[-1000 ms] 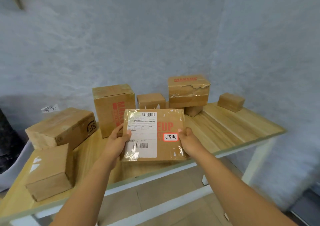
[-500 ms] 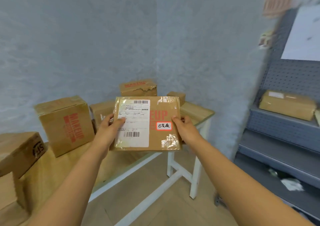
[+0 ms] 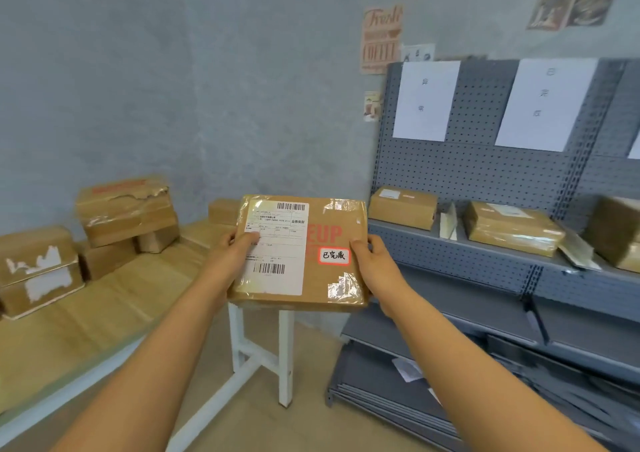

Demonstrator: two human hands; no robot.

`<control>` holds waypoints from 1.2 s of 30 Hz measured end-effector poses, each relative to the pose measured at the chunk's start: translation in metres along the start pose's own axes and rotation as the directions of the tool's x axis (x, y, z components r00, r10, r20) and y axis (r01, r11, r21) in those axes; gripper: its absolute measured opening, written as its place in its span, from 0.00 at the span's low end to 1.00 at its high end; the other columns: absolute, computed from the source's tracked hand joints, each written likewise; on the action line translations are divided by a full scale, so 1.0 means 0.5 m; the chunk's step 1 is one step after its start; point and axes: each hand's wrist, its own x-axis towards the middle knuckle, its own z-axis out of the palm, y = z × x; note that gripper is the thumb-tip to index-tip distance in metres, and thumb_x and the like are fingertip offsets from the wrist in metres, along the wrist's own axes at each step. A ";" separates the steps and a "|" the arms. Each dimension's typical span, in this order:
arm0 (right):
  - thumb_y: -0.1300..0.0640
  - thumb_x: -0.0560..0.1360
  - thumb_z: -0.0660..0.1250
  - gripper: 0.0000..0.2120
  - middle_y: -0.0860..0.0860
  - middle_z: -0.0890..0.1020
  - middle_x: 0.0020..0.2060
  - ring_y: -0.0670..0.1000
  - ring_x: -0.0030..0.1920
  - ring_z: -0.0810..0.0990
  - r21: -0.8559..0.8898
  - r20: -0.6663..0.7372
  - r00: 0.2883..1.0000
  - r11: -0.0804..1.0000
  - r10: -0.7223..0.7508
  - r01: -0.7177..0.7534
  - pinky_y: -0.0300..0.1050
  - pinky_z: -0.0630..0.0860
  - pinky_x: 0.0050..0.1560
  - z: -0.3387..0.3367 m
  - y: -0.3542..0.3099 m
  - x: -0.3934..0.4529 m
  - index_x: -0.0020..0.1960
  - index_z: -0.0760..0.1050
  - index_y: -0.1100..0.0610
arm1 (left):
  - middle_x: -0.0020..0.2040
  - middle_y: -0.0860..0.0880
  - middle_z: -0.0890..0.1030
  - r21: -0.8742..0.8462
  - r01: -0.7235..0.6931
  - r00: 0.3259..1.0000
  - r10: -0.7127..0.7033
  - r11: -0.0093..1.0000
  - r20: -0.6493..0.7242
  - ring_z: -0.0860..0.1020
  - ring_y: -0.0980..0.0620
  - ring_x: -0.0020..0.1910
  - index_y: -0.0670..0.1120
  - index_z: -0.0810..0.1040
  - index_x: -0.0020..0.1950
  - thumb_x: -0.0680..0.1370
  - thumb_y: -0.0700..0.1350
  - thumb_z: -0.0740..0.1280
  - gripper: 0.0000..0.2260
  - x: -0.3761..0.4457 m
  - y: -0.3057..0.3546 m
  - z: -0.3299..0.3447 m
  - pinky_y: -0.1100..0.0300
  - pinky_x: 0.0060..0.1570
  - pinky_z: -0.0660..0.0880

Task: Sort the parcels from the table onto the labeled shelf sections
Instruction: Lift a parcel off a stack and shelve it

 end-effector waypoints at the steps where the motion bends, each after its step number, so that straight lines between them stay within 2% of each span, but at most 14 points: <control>1: 0.45 0.81 0.57 0.10 0.48 0.82 0.48 0.51 0.48 0.83 -0.002 -0.020 1.000 1.000 -0.001 0.001 0.52 0.80 0.51 -0.035 0.004 -0.003 0.60 0.66 0.46 | 0.47 0.50 0.85 -0.006 0.001 1.000 -0.001 1.000 0.028 0.85 0.50 0.40 0.52 0.73 0.61 0.79 0.50 0.66 0.11 -0.005 0.002 0.034 0.58 0.33 0.78; 4: 0.45 0.81 0.58 0.05 0.46 0.81 0.47 0.49 0.45 0.82 0.014 -0.078 0.997 1.000 0.003 -0.002 0.46 0.79 0.43 -0.126 0.016 -0.013 0.55 0.67 0.43 | 0.49 0.50 0.85 -0.001 0.008 0.995 -0.008 1.000 0.096 0.85 0.49 0.42 0.54 0.73 0.62 0.79 0.52 0.66 0.12 -0.017 0.009 0.121 0.57 0.34 0.79; 6: 0.45 0.81 0.58 0.03 0.46 0.81 0.47 0.49 0.46 0.83 0.019 -0.116 0.993 1.000 0.011 -0.009 0.46 0.78 0.42 -0.175 0.025 -0.019 0.51 0.67 0.42 | 0.50 0.50 0.85 0.001 -0.009 0.992 0.009 1.000 0.126 0.85 0.51 0.41 0.52 0.73 0.63 0.79 0.51 0.66 0.13 -0.021 0.014 0.170 0.59 0.32 0.78; 9: 0.44 0.81 0.57 0.06 0.45 0.81 0.46 0.46 0.44 0.82 0.016 -0.185 0.983 1.000 0.011 -0.009 0.42 0.76 0.38 -0.227 0.035 -0.025 0.56 0.67 0.43 | 0.46 0.52 0.84 0.002 -0.040 0.984 0.039 0.999 0.176 0.84 0.55 0.35 0.51 0.73 0.61 0.79 0.51 0.67 0.12 -0.022 0.021 0.230 0.61 0.28 0.76; 11: 0.44 0.81 0.58 0.07 0.44 0.81 0.46 0.44 0.42 0.82 0.024 -0.235 0.972 1.000 0.012 -0.007 0.38 0.73 0.35 -0.253 0.041 -0.030 0.57 0.66 0.43 | 0.47 0.51 0.84 0.008 -0.051 0.974 0.048 0.999 0.223 0.84 0.54 0.36 0.51 0.72 0.62 0.79 0.51 0.67 0.13 -0.019 0.030 0.264 0.61 0.28 0.77; 14: 0.43 0.81 0.58 0.10 0.46 0.81 0.50 0.45 0.44 0.82 0.055 -0.300 0.954 0.998 0.032 -0.017 0.40 0.75 0.37 -0.286 0.051 -0.039 0.60 0.67 0.44 | 0.50 0.50 0.83 -0.008 -0.030 0.953 0.031 1.000 0.301 0.84 0.52 0.39 0.49 0.70 0.64 0.79 0.51 0.67 0.16 -0.009 0.045 0.308 0.60 0.29 0.77; 19: 0.42 0.81 0.58 0.13 0.49 0.81 0.53 0.50 0.49 0.82 0.042 -0.408 0.912 0.998 0.054 -0.041 0.47 0.77 0.48 -0.344 0.065 -0.045 0.63 0.68 0.45 | 0.50 0.48 0.84 -0.017 0.004 0.900 0.004 1.000 0.435 0.85 0.51 0.39 0.50 0.69 0.66 0.79 0.51 0.68 0.18 0.004 0.053 0.383 0.58 0.31 0.79; 23: 0.41 0.81 0.57 0.14 0.47 0.81 0.50 0.48 0.47 0.82 0.058 -0.471 0.878 0.997 0.080 -0.060 0.43 0.76 0.42 -0.391 0.090 -0.061 0.64 0.67 0.45 | 0.52 0.47 0.83 -0.011 0.001 0.867 0.005 1.000 0.498 0.84 0.53 0.37 0.48 0.68 0.70 0.79 0.51 0.68 0.21 0.001 0.047 0.453 0.61 0.26 0.78; 26: 0.41 0.81 0.57 0.12 0.45 0.80 0.47 0.45 0.44 0.81 0.056 -0.516 0.851 0.995 0.099 -0.082 0.40 0.74 0.37 -0.441 0.112 -0.076 0.62 0.65 0.44 | 0.51 0.47 0.83 -0.013 0.026 0.827 -0.014 1.000 0.562 0.85 0.53 0.34 0.49 0.68 0.69 0.79 0.50 0.68 0.20 -0.014 0.036 0.512 0.61 0.26 0.78; 29: 0.41 0.81 0.56 0.11 0.46 0.80 0.47 0.47 0.46 0.81 0.055 -0.555 0.824 0.994 0.110 -0.096 0.42 0.75 0.40 -0.507 0.137 -0.084 0.60 0.66 0.44 | 0.53 0.48 0.83 0.007 0.022 0.797 -0.022 1.000 0.604 0.85 0.53 0.34 0.50 0.68 0.67 0.79 0.51 0.68 0.19 -0.032 0.026 0.585 0.60 0.26 0.78; 32: 0.40 0.81 0.56 0.12 0.46 0.80 0.47 0.48 0.46 0.81 0.061 -0.579 0.806 0.993 0.121 -0.106 0.42 0.75 0.39 -0.585 0.166 -0.085 0.60 0.67 0.45 | 0.53 0.48 0.82 0.017 0.004 0.780 -0.014 1.000 0.626 0.85 0.54 0.35 0.49 0.68 0.67 0.79 0.52 0.68 0.19 -0.054 0.020 0.669 0.60 0.27 0.78; 36: 0.40 0.81 0.55 0.13 0.47 0.81 0.49 0.50 0.48 0.82 0.052 -0.572 0.811 0.992 0.120 -0.111 0.46 0.77 0.44 -0.706 0.204 -0.064 0.61 0.66 0.45 | 0.52 0.48 0.83 0.010 0.009 0.771 -0.013 1.000 0.636 0.85 0.51 0.40 0.49 0.67 0.69 0.79 0.53 0.68 0.21 -0.078 0.013 0.793 0.58 0.30 0.79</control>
